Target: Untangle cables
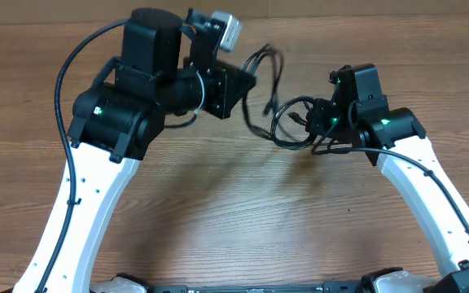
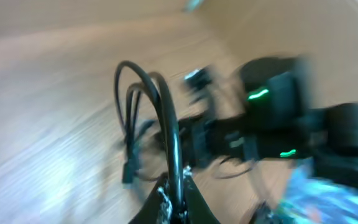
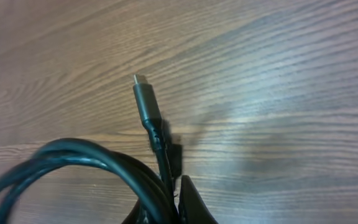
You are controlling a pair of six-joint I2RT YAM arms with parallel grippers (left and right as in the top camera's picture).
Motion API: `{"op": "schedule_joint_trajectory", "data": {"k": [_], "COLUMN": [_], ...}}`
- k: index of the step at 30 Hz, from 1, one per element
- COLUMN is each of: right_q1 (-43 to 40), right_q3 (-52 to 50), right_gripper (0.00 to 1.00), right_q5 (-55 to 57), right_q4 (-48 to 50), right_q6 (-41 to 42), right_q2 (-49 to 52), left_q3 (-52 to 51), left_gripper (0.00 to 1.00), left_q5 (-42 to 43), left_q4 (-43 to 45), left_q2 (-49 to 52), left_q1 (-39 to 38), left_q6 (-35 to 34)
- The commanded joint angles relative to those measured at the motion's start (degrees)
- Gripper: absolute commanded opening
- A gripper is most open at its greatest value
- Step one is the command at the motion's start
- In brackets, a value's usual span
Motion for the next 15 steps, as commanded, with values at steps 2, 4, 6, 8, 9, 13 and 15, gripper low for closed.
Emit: {"op": "schedule_joint_trajectory", "data": {"k": [2, 4, 6, 8, 9, 13, 15], "right_q1": [0.22, 0.22, 0.22, 0.22, 0.22, 0.28, 0.28], "right_q3": [4.92, 4.96, 4.96, 4.96, 4.96, 4.94, 4.94], "right_gripper": [0.04, 0.04, 0.04, 0.04, 0.04, 0.04, 0.04], "right_q5": [0.66, -1.09, -4.11, -6.69, -7.39, -8.15, -9.49], "right_q4": [-1.31, -1.51, -1.75, -2.21, -2.69, -4.35, -4.44], "right_q6": [-0.13, -0.13, -0.13, -0.13, -0.13, -0.39, -1.86], "right_q2": [-4.72, -5.92, -6.69, -6.84, -6.84, -6.84, -6.84], "left_q3": [0.92, 0.92, 0.92, 0.92, 0.92, 0.92, 0.92], "left_gripper": [0.04, 0.04, 0.04, 0.06, 0.17, 0.37, 0.51], "left_q5": [-10.97, -11.08, -11.37, -12.07, -12.24, -12.22, -12.46], "left_q4": [-5.66, -6.60, -6.78, -6.86, -7.02, -7.04, -6.84], "left_q2": [3.50, 5.18, 7.08, 8.85, 9.79, 11.82, 12.00], "left_q1": [0.24, 0.24, 0.24, 0.24, 0.24, 0.24, 0.24], "left_q6": [1.51, 1.53, 1.53, 1.51, 1.51, 1.51, 1.53]}}
